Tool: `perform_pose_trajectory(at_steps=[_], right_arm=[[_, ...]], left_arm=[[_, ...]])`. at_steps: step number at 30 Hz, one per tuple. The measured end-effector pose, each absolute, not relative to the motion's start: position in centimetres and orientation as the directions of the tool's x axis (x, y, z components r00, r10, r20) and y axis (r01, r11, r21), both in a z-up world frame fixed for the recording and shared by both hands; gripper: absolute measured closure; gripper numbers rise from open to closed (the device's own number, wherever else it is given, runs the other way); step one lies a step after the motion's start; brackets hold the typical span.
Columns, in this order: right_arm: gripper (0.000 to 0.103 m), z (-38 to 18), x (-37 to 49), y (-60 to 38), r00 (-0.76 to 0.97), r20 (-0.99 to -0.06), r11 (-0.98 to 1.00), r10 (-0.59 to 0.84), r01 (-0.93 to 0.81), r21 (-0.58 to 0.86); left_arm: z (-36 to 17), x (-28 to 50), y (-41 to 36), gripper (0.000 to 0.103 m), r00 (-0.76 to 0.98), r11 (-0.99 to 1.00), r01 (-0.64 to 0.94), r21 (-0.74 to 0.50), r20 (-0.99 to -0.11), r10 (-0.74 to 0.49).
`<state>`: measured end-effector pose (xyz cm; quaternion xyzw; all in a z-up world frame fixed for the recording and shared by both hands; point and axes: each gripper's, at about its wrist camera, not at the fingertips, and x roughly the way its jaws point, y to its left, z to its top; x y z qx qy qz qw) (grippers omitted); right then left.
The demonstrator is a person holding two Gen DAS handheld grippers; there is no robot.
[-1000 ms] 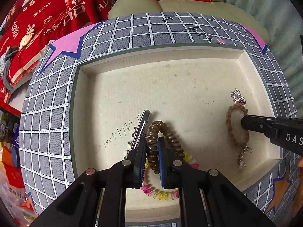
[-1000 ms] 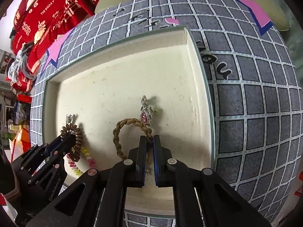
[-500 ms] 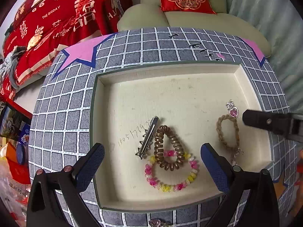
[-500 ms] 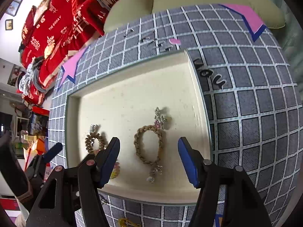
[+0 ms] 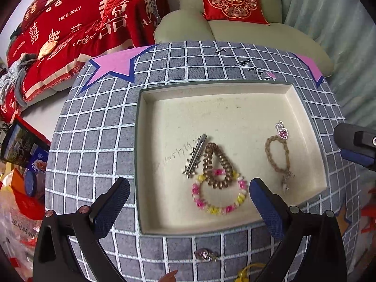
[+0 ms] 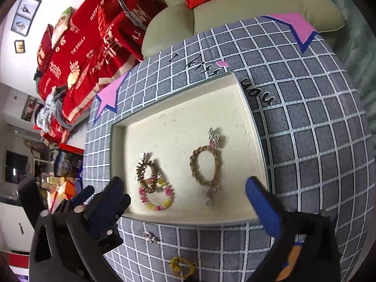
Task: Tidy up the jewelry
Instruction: 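Move both open grippers back over the remaining jewelry on the table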
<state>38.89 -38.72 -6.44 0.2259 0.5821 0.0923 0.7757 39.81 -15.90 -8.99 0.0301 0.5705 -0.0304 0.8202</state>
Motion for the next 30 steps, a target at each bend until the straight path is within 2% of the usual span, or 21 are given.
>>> perform_pose_trajectory(at_steps=[4,12,21,30], right_arm=[[0.000,-5.6,37.3,-38.7,0.330,-0.857,0.883,0.396,0.121,0.454],[0.000,-5.5,33.3,-37.5,0.265,-0.886,0.900,0.381,0.114,0.421],[0.000,-8.4,27.2,-36.1,0.153,-0.925,0.919,0.347,0.140,0.368],[0.000,-11.6,22.1,-34.5,0.052,-0.965,0.959,0.256,0.112,0.261]], left_arm=[[-8.5,38.1,-15.3,0.000,0.342,0.996,0.091,0.023,-0.940,-0.009],[-8.1,33.7,-13.3,0.000,0.347,0.995,0.087,0.038,-0.938,0.006],[-11.0,30.3,-10.8,0.000,0.243,0.999,0.044,-0.007,-0.970,-0.018],[-13.4,29.3,-11.0,0.000,0.172,0.997,0.026,-0.072,-0.982,-0.075]])
